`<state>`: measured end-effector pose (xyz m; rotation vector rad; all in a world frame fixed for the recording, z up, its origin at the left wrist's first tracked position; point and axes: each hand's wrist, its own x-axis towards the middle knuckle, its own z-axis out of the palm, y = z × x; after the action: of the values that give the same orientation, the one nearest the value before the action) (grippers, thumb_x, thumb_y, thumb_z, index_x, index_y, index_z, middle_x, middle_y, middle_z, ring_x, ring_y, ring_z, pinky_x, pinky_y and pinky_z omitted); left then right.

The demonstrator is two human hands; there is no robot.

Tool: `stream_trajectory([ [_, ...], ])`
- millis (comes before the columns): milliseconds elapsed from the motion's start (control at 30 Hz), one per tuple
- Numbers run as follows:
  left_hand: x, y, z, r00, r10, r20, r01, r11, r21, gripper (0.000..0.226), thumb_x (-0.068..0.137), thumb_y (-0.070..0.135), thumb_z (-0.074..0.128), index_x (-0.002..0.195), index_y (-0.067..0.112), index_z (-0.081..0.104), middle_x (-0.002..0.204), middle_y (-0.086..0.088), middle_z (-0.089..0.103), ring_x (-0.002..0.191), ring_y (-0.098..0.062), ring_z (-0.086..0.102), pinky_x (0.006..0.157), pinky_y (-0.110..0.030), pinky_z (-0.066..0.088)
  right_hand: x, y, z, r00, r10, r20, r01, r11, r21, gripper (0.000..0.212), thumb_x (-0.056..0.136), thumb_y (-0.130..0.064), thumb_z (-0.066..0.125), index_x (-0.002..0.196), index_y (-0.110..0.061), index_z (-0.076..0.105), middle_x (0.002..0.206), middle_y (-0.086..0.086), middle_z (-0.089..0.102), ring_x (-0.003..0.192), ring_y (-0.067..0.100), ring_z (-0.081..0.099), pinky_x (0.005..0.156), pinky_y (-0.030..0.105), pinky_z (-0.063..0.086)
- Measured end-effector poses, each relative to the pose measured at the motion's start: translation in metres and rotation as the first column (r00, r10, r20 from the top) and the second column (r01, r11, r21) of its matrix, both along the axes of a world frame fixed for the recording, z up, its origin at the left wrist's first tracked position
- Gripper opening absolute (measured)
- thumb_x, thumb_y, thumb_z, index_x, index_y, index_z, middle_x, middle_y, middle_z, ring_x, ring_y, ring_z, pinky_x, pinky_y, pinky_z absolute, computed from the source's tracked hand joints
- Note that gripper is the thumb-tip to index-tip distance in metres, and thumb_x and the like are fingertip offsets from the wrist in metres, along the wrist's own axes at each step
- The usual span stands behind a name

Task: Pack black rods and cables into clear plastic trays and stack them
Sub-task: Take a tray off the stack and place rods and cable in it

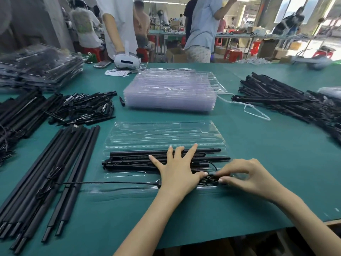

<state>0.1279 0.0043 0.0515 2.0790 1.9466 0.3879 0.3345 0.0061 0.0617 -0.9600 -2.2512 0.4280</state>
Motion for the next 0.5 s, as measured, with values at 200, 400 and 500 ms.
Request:
stream_trajectory([
  [200,-0.001,-0.009,-0.012,0.956,-0.207,-0.208,0.230,0.968,0.096,0.048,0.100,0.053,0.018,0.145,0.054,0.004,0.159,0.014,-0.010,0.146,-0.016,-0.017,0.090,-0.072,-0.027,0.008,-0.019,-0.021,0.963,-0.062,0.260,-0.032,0.940,0.340,0.039,0.097,-0.037,0.044,0.101,-0.013,0.075,0.116,-0.005,0.065,0.088,0.010,0.060,0.078,0.027,0.050],
  [400,0.010,-0.007,-0.008,0.921,-0.337,-0.194,0.354,0.933,0.059,0.048,0.105,0.029,0.023,0.150,0.039,0.010,0.159,0.015,-0.004,0.147,-0.013,-0.012,0.099,-0.071,-0.018,0.002,-0.028,-0.021,0.954,-0.197,0.226,0.109,0.930,0.350,0.037,0.095,-0.036,0.042,0.099,-0.022,0.076,0.105,-0.020,0.069,0.079,0.009,0.062,0.100,0.036,0.035],
  [500,0.014,-0.017,-0.010,0.919,-0.345,-0.189,0.363,0.929,0.073,0.050,0.103,0.039,0.017,0.151,0.035,0.004,0.160,0.013,-0.005,0.146,-0.012,-0.013,0.100,-0.064,-0.025,0.001,-0.028,-0.021,0.949,-0.222,0.226,0.131,0.924,0.360,0.036,0.094,-0.035,0.042,0.096,-0.025,0.076,0.103,-0.022,0.069,0.090,0.005,0.061,0.105,0.043,0.029],
])
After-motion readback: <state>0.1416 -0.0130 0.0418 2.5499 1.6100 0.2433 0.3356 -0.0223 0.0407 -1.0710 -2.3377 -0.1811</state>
